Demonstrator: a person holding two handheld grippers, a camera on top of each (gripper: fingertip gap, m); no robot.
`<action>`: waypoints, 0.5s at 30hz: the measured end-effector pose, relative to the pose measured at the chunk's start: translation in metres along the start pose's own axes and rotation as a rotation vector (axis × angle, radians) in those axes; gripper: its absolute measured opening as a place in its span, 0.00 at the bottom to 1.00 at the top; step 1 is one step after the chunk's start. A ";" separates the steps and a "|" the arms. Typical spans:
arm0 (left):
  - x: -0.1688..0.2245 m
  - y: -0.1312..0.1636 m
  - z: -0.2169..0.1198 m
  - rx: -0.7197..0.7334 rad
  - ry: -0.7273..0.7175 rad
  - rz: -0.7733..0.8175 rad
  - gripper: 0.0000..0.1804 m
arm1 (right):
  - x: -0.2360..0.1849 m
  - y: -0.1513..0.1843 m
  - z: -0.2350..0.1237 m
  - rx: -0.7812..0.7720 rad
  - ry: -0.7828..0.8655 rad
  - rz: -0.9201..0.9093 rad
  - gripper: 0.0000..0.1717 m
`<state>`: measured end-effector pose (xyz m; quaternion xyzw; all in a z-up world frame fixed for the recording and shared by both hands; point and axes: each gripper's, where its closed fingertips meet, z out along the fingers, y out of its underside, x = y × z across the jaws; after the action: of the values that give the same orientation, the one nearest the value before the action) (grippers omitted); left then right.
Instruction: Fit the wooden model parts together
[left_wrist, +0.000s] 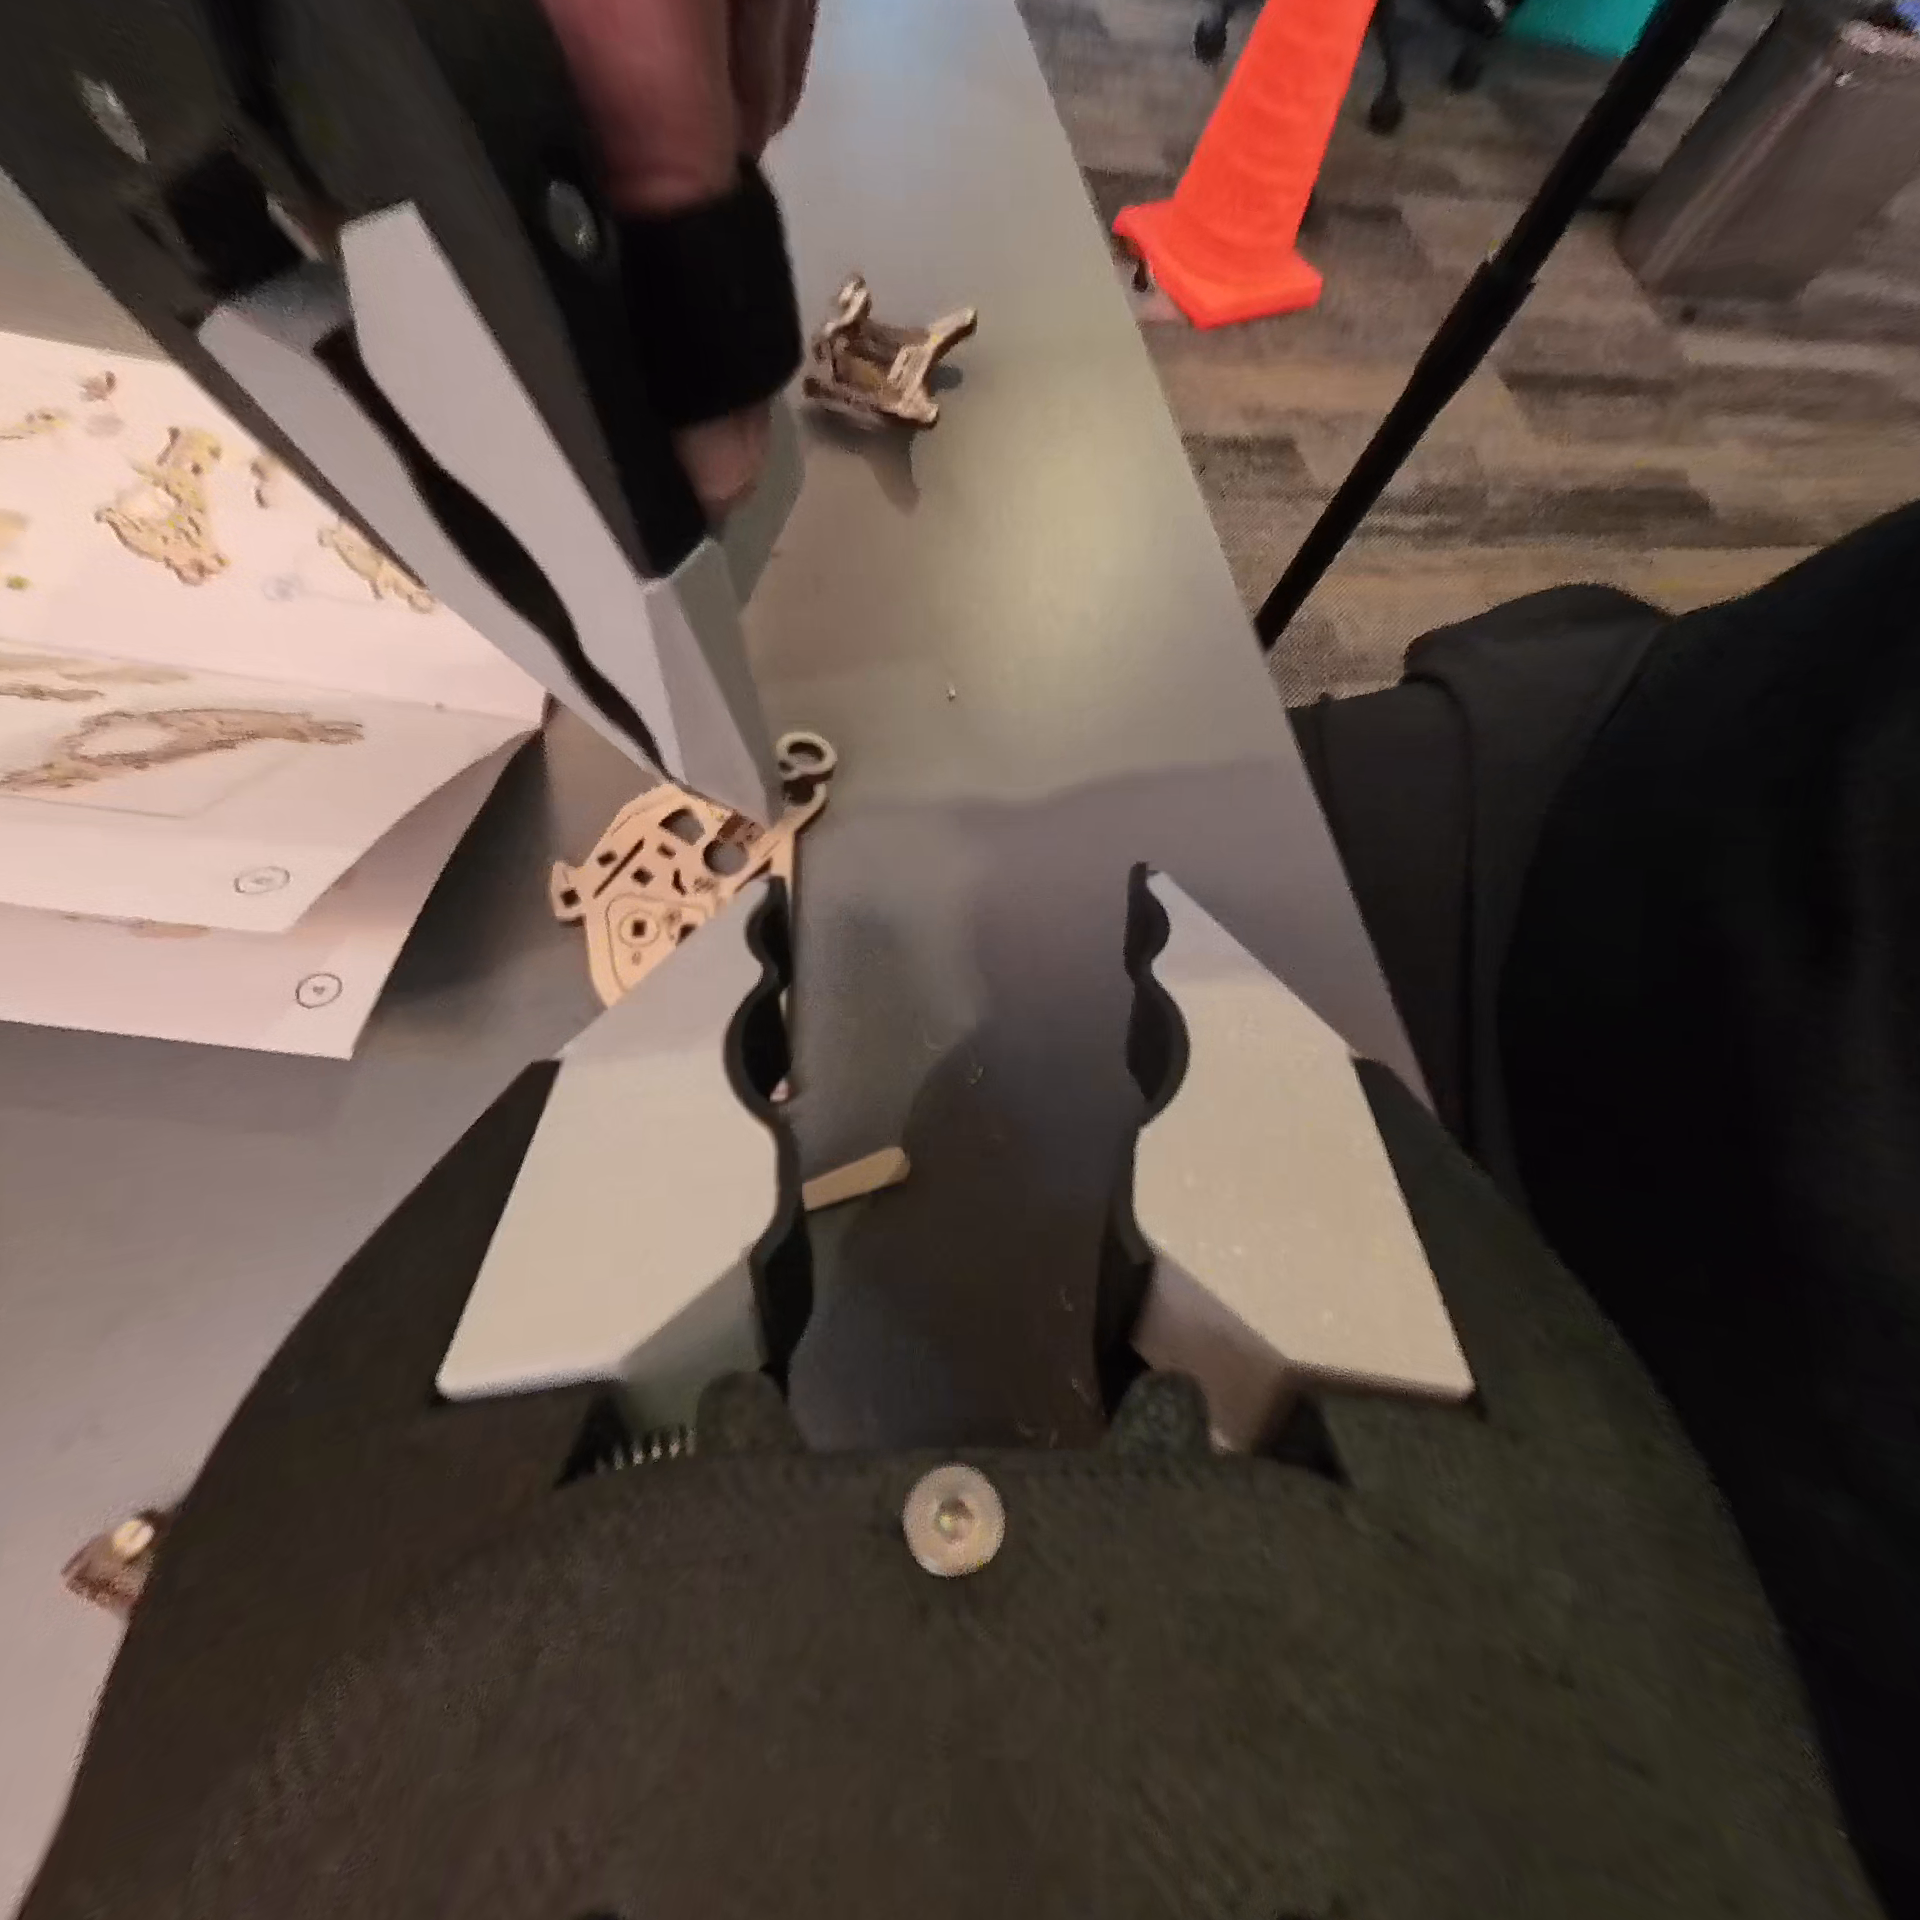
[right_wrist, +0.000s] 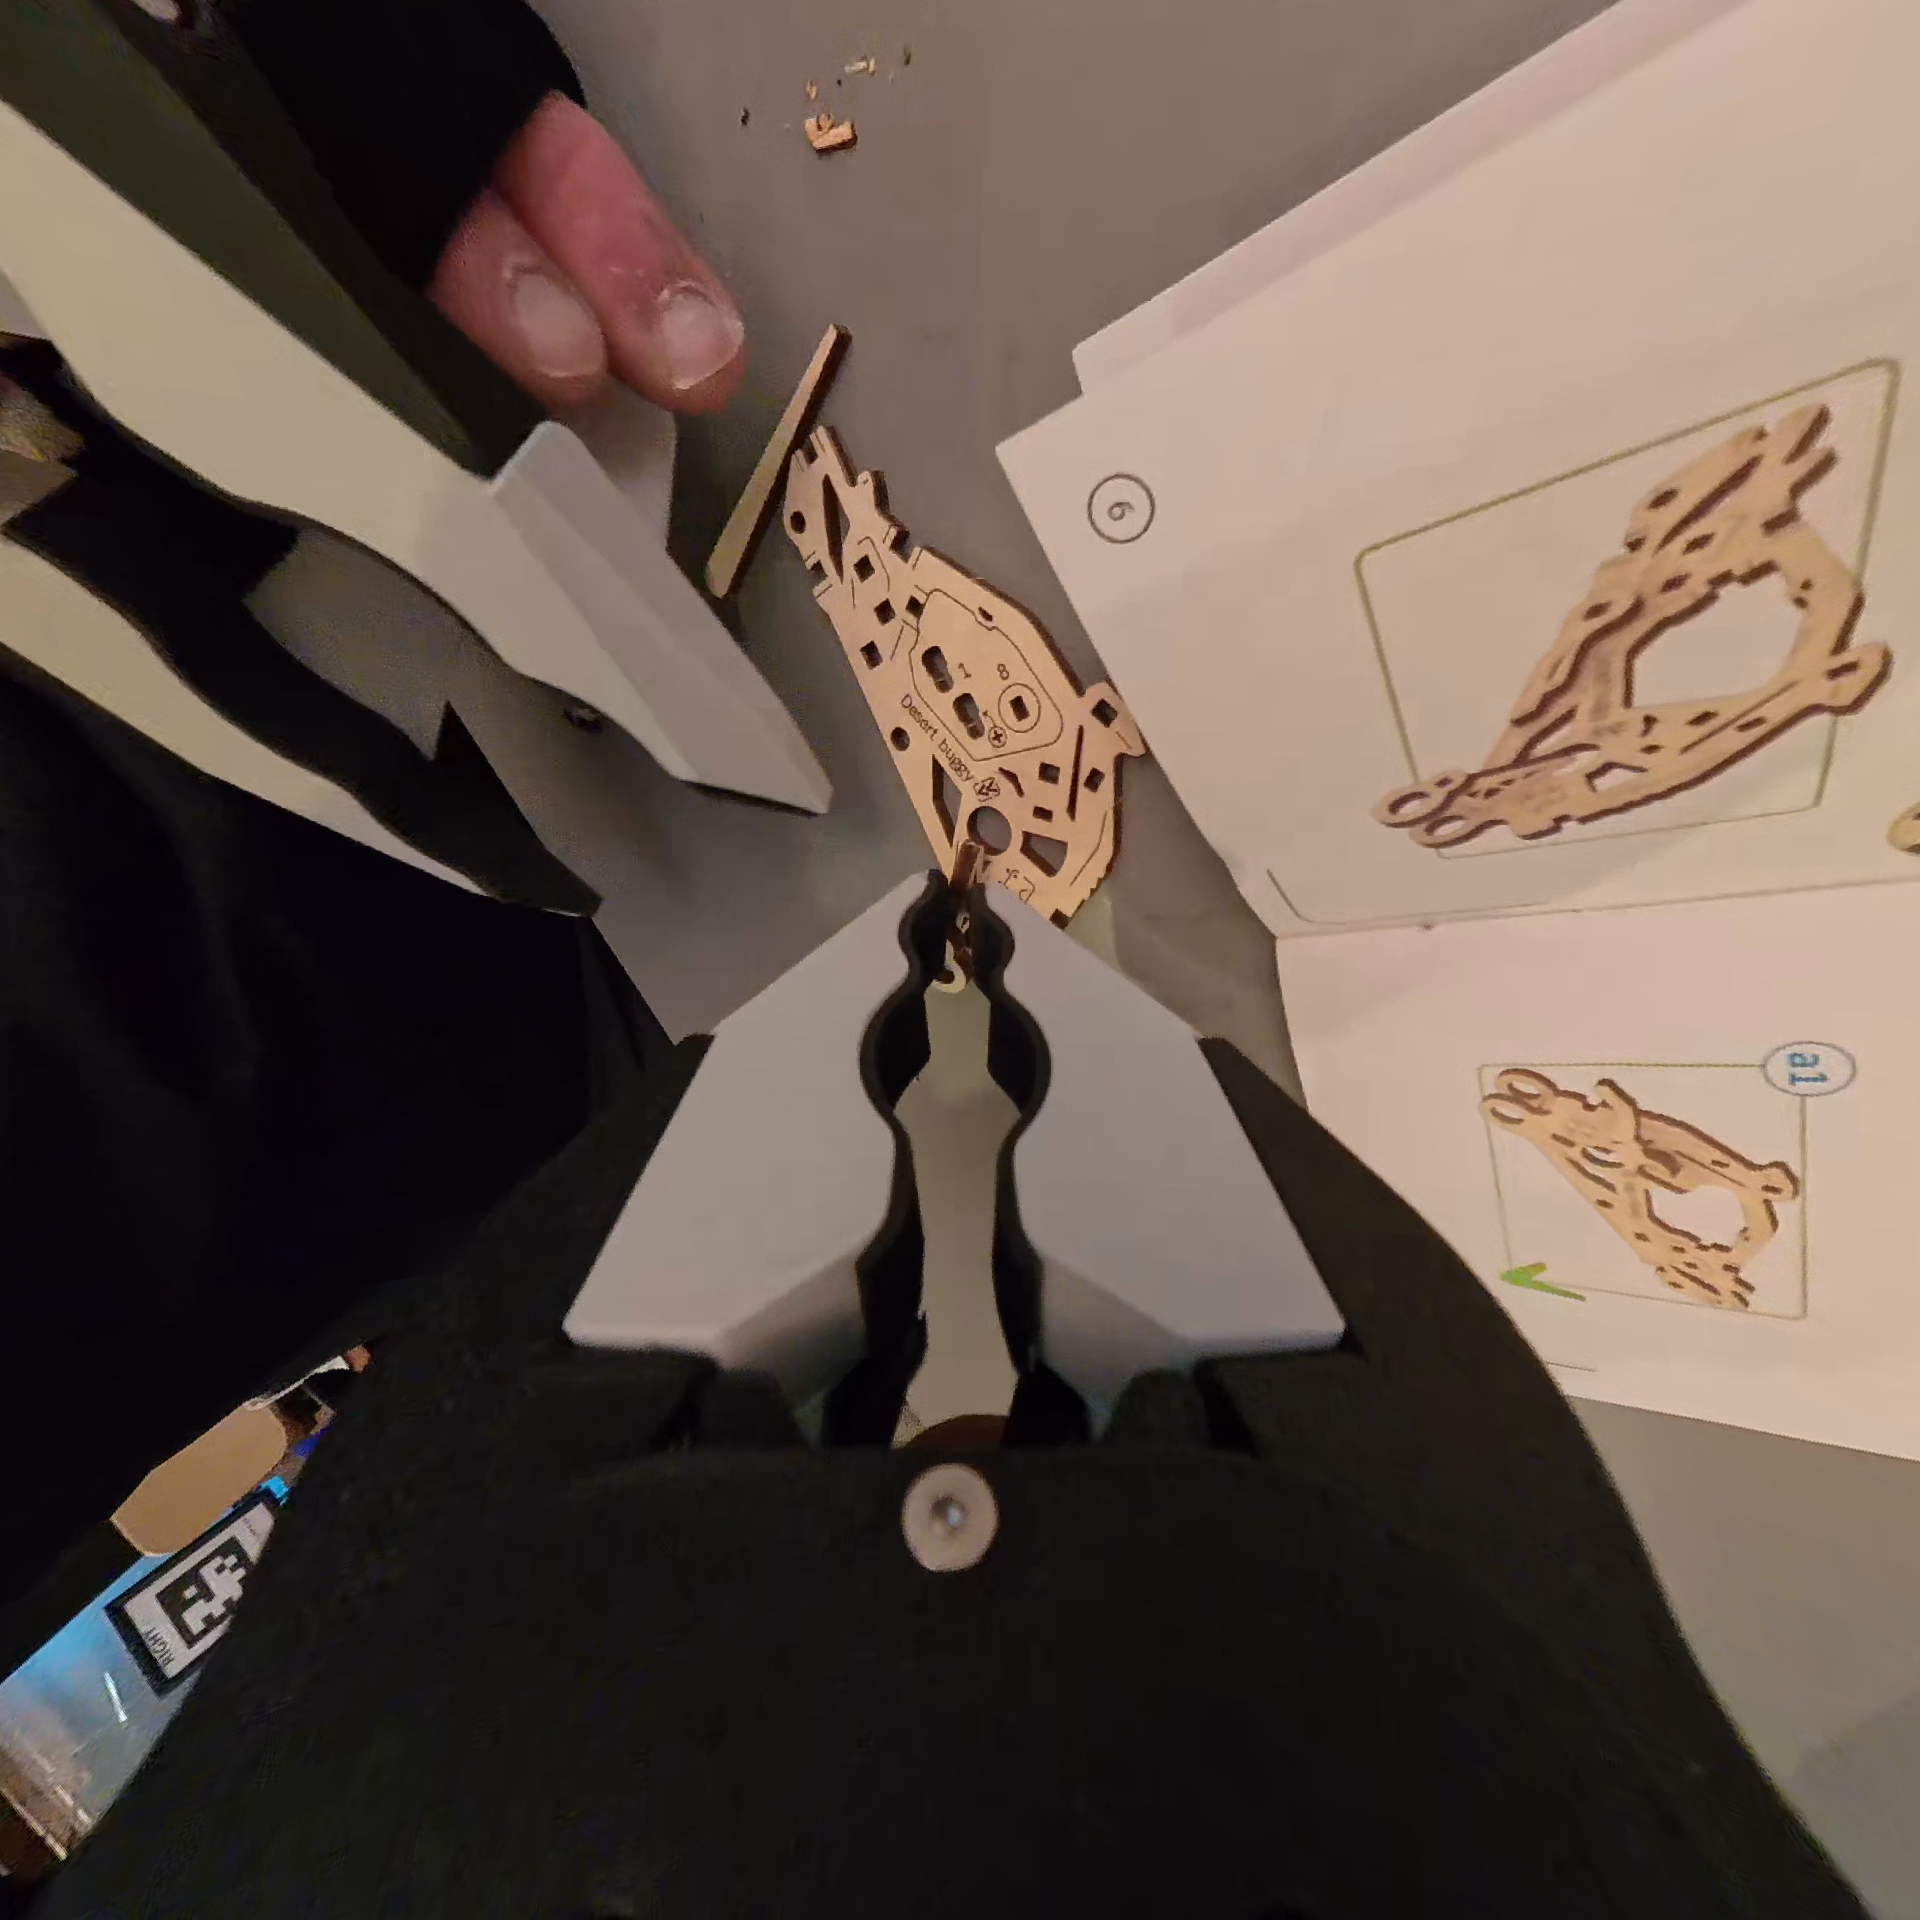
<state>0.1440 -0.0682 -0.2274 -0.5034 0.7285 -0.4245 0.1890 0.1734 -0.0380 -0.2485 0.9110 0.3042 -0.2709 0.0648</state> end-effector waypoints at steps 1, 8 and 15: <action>-0.004 0.008 0.004 -0.045 -0.015 -0.011 0.36 | 0.000 0.000 0.000 0.000 -0.002 -0.002 0.01; -0.010 0.013 0.008 -0.063 -0.003 -0.083 0.35 | 0.001 -0.003 -0.002 0.027 -0.010 0.041 0.01; -0.010 0.013 0.008 -0.065 -0.011 -0.079 0.33 | 0.002 -0.005 -0.004 0.035 0.034 0.008 0.00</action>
<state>0.1463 -0.0606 -0.2445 -0.5398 0.7204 -0.4052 0.1596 0.1739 -0.0318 -0.2462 0.9178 0.2966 -0.2603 0.0446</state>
